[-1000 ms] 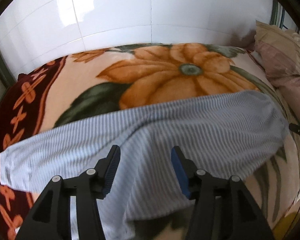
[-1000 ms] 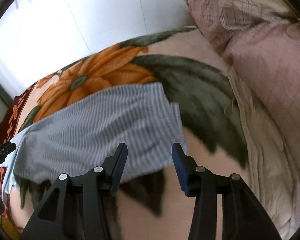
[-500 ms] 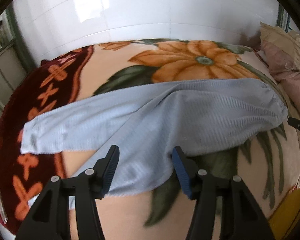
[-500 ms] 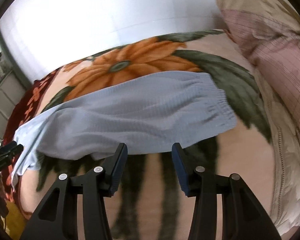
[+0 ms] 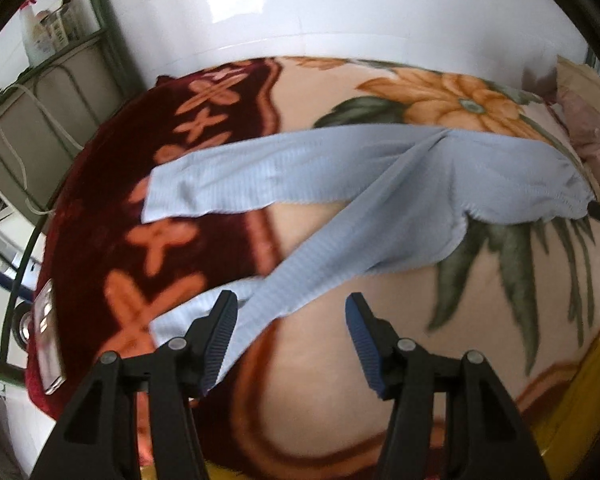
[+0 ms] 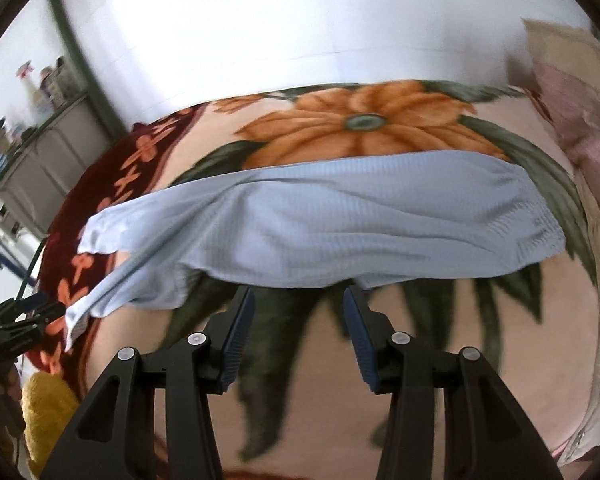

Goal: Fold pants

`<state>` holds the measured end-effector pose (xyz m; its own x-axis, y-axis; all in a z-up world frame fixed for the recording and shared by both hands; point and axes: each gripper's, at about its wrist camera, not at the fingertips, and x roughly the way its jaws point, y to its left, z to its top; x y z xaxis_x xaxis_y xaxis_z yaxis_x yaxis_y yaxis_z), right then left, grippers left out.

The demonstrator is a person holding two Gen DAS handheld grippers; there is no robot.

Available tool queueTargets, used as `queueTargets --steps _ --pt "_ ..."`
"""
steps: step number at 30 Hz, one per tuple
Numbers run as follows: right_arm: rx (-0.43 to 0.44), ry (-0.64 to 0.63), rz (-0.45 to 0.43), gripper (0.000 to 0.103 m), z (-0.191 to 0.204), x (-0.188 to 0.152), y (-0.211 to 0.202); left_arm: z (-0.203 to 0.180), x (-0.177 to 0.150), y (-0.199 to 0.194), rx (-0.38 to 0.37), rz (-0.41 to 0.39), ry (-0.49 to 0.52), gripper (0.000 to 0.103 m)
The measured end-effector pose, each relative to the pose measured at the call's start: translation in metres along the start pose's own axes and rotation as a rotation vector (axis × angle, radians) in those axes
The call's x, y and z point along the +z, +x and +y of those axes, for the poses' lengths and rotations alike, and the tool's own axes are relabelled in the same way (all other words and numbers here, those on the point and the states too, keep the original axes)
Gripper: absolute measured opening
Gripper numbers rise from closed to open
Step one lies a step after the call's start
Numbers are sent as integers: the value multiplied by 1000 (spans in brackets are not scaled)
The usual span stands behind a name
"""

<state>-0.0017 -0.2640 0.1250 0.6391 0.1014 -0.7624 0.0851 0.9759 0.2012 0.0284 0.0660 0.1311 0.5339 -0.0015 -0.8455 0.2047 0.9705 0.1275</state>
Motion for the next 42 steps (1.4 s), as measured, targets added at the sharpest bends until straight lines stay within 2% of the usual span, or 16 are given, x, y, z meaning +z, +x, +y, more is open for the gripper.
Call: queueTargets --steps 4,11,16,20,32,42 --pt "23 -18 -1 47 39 0 -5 24 -14 -7 11 7 17 59" --pt "44 -74 22 47 104 1 2 53 -33 -4 -38 31 10 59" --pt "80 -77 70 47 137 6 26 63 -40 -3 -73 35 9 59" --pt "98 -96 101 47 161 10 51 68 -43 4 -68 52 12 59" --pt "171 -92 236 47 191 9 140 74 -47 24 -121 131 -67 60" --pt "223 -59 283 47 198 11 180 68 -49 60 -79 232 -49 59"
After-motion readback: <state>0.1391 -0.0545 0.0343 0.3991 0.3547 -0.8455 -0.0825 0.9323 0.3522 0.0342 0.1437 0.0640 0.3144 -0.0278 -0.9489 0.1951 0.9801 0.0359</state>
